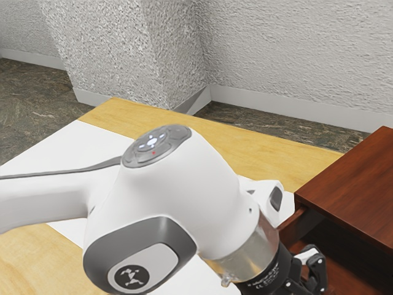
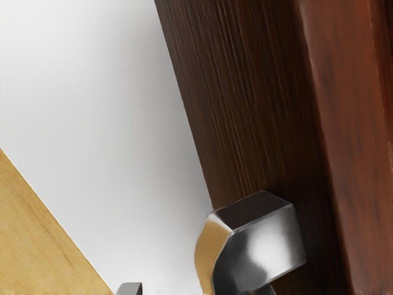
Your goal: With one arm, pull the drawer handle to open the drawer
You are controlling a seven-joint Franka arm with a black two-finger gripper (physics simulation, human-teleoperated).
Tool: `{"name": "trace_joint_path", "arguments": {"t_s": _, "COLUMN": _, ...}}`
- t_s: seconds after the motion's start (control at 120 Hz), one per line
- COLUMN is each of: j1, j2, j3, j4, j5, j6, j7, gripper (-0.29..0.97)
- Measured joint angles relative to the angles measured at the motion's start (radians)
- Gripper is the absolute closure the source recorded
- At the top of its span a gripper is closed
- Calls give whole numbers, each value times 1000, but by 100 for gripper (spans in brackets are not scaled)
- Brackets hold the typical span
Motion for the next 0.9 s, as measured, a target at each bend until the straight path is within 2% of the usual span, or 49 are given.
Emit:
{"name": "trace_joint_path", "arguments": {"t_s": 0.317, "j1": -6, "j2": -3, "j3": -1, "j4": -7, "j5": 0, "j6": 7, "j7": -1, "gripper": 52}}
{"name": "trace_joint_path", "arguments": {"t_s": 0.9, "j1": -20, "j2": -74, "j3": -1, "j4": -77, "j5": 4, "j6": 17, "j7": -5, "gripper": 52}}
